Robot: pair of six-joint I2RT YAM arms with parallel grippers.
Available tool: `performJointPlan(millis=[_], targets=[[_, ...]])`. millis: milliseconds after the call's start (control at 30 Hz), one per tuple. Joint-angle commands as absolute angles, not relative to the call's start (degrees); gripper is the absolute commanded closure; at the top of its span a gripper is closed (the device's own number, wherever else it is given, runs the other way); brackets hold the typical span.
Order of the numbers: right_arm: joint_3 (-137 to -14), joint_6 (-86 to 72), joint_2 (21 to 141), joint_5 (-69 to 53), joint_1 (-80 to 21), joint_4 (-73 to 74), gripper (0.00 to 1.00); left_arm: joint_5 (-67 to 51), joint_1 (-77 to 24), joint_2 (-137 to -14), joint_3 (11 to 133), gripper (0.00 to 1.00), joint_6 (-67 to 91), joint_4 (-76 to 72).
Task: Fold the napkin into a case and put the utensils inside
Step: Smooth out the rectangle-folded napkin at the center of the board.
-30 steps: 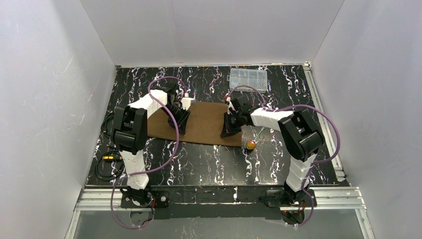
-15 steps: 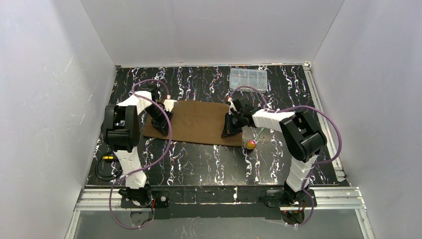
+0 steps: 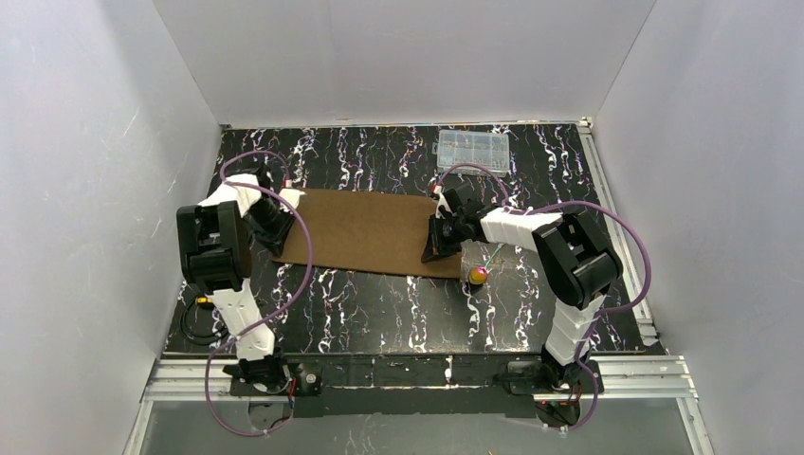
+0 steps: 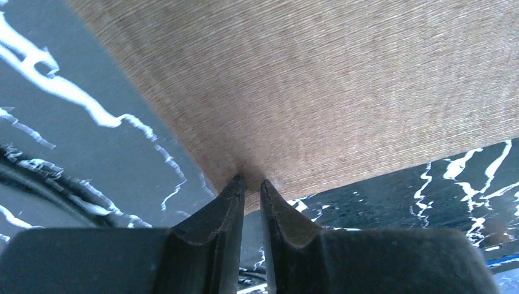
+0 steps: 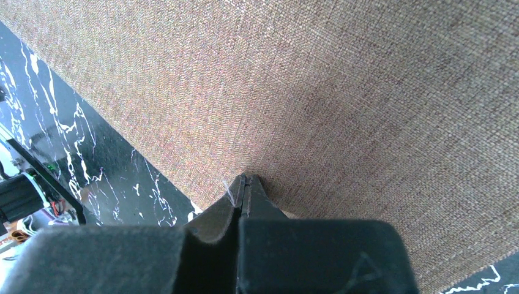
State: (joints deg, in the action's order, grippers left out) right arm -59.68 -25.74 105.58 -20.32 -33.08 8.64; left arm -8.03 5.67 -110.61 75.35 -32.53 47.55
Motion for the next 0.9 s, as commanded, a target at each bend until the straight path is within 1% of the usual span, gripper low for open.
performJointPlan(millis=[0, 133, 233, 267, 400, 433, 533, 567, 600, 667, 733, 800, 867], targets=[[-59.1, -23.6, 106.3, -14.8, -32.6, 14.2, 0.99, -0.8, 7.5, -106.6, 74.6, 0.84, -37.7, 46.7], [-59.6, -23.6, 106.0, -15.0, -32.7, 14.2, 0.99, 0.7, 8.7, -105.2, 76.3, 0.83, -38.3, 47.2], [-61.0, -23.9, 104.3, -15.0, -32.8, 14.4, 0.99, -3.7, 8.7, -103.9, 80.2, 0.83, -36.8, 50.6], [-62.2, -23.9, 103.6, -15.0, -32.7, 15.0, 0.93, -4.8, 8.7, -103.7, 81.9, 0.83, -36.0, 52.0], [-67.6, -23.2, 100.0, -13.0, -31.8, 18.9, 0.57, -10.6, 8.6, -103.1, 87.0, 0.82, -33.1, 56.5], [-68.5, -23.0, 99.1, -12.8, -31.0, 19.9, 0.51, -11.4, 8.6, -103.1, 87.5, 0.82, -32.5, 56.9], [-69.0, -22.7, 96.7, -13.9, -26.6, 22.4, 0.42, -13.0, 8.5, -103.7, 87.2, 0.81, -31.4, 57.0], [-68.7, -22.4, 95.9, -13.7, -25.2, 23.1, 0.35, -13.4, 8.5, -104.1, 86.6, 0.81, -31.0, 56.9], [-68.3, -22.0, 95.3, -13.1, -24.2, 23.7, 0.32, -13.8, 8.5, -104.3, 86.1, 0.81, -30.7, 56.4], [-67.4, -20.7, 94.0, -11.4, -22.8, 24.9, 0.31, -14.6, 8.4, -104.4, 84.6, 0.8, -30.3, 55.4], [-66.7, -20.1, 93.2, -9.3, -22.4, 25.7, 0.33, -14.7, 8.3, -103.9, 84.4, 0.79, -29.8, 54.9], [-67.1, -19.6, 92.1, -6.3, -22.3, 26.4, 0.34, -13.2, 8.1, -101.3, 85.1, 0.79, -29.3, 53.8], [-68.7, -18.9, 90.4, -2.9, -22.3, 27.1, 0.33, -10.2, 7.7, -96.7, 86.7, 0.77, -29.4, 51.6]])
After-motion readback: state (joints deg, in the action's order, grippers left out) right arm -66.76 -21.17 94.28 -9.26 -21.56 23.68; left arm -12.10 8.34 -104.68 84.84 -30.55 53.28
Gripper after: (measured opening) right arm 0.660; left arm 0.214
